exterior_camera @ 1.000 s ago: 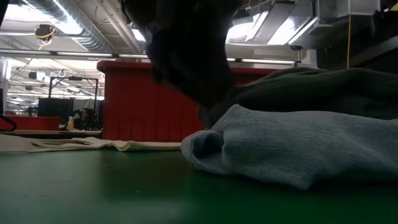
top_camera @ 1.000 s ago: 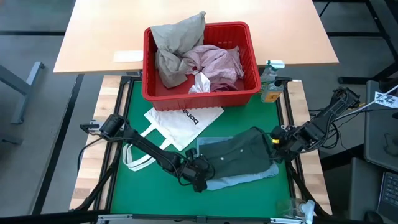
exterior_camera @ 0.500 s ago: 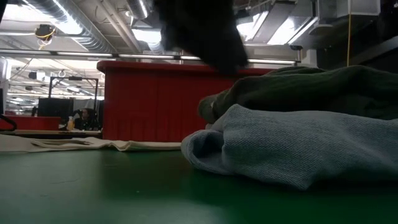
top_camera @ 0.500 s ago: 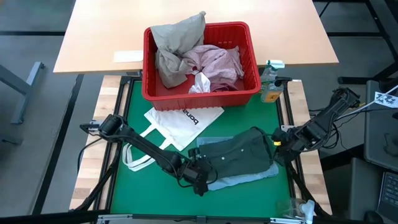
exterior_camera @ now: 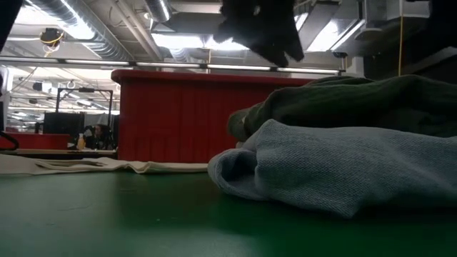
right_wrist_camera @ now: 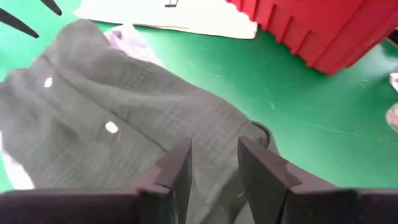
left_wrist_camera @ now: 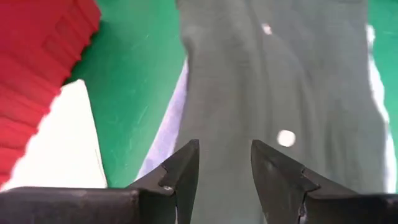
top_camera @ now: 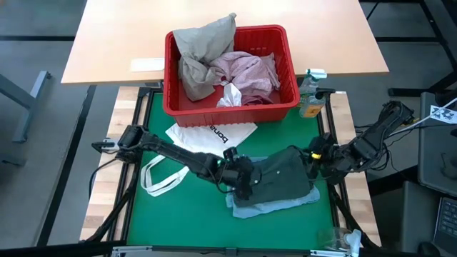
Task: Fold laundry
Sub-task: Fold the green shirt
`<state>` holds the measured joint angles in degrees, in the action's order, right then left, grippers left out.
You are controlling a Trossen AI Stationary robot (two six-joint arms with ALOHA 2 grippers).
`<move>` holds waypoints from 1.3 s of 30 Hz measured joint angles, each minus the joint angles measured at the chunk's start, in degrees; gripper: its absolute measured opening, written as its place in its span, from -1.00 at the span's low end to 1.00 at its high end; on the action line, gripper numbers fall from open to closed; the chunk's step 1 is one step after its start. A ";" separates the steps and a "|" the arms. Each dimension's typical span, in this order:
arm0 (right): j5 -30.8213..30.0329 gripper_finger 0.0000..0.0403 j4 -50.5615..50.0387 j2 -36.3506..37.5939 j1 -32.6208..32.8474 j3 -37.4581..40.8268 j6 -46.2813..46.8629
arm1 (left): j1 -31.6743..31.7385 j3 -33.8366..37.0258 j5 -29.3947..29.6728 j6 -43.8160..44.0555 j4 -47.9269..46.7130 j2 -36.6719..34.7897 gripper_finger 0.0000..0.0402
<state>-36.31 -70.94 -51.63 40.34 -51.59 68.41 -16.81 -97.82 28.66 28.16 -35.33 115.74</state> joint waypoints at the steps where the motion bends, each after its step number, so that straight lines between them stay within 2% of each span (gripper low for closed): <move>1: -0.07 -0.36 -0.02 -0.40 -0.45 0.02 -0.19 | 0.55 0.41 -0.72 0.26 0.24 0.00 -0.30; 7: 0.23 -0.36 1.06 -5.04 -5.95 0.04 -6.89 | 1.98 3.78 -2.46 3.17 0.01 0.09 -0.30; 18: 8.97 -0.36 2.97 -13.44 -13.82 1.97 -14.47 | 1.90 10.64 -2.44 6.29 0.69 0.07 -0.30; 26: 16.08 -0.36 9.47 -14.30 -14.12 14.46 -14.80 | 1.91 14.40 -2.31 6.43 2.80 0.07 -0.30; 31: 17.58 -0.36 13.38 -14.26 -14.12 19.15 -14.70 | 1.91 15.30 -2.29 6.43 4.56 0.07 -0.30; 34: 18.00 -0.36 13.27 -14.26 -14.12 19.40 -14.69 | 1.89 15.39 -2.31 6.38 4.79 0.07 -0.30; 39: 20.11 -0.36 5.92 -14.26 -14.12 15.00 -14.91 | 1.74 13.95 -2.37 6.21 4.31 -0.19 -0.30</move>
<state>-16.19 -65.03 -65.89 26.22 -36.60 53.49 -15.07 -83.88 26.28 34.36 -31.02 115.55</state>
